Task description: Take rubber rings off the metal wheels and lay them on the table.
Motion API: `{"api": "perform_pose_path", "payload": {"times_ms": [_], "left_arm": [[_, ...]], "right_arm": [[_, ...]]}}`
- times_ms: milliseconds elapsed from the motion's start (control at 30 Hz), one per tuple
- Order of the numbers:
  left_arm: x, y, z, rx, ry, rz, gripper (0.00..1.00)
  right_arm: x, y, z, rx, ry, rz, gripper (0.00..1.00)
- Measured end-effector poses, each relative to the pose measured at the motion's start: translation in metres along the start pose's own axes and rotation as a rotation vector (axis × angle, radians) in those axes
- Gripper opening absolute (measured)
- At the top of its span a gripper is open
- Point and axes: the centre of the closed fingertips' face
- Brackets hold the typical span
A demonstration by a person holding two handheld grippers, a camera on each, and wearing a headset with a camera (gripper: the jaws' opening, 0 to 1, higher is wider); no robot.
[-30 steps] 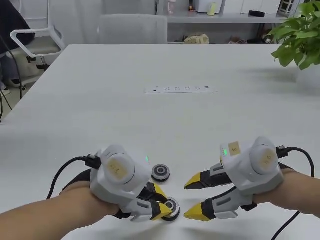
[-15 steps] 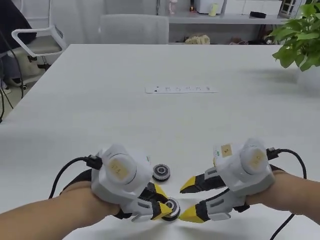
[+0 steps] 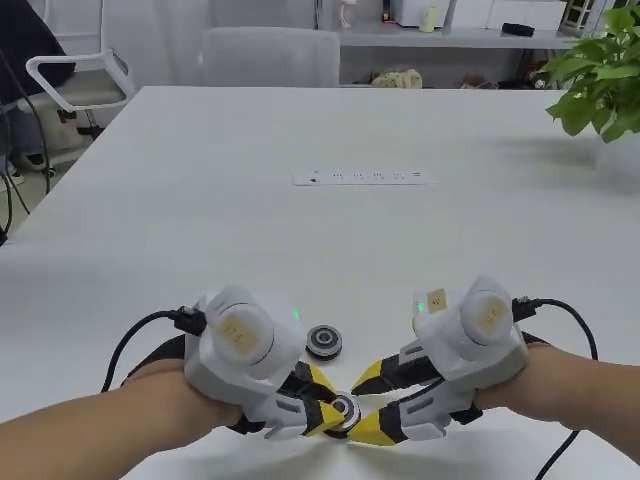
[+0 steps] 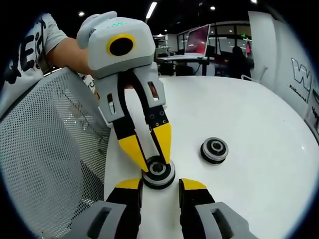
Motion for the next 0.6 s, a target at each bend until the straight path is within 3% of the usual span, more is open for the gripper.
{"api": "perform_pose_path", "payload": {"times_ms": [400,600], "left_arm": [[-0.0002,0.0003,0.0001,0.004,-0.001,0.0,0.08],[-0.0001,0.0004,0.0,0.005,0.0,0.002,0.08]], "right_arm": [[-0.0023,-0.0009,0.0022,0.01,0.012,0.004,0.2],[-0.0071,-0.005,0.0012,0.01,0.016,0.013,0.1]]}}
Point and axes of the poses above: the centre of the closed fingertips' face, and the gripper's own axes: y roughly forward along the fingers, z roughly to its left, x roughly out of its top, and after that the axes turned 3 degrees about z, right-handed
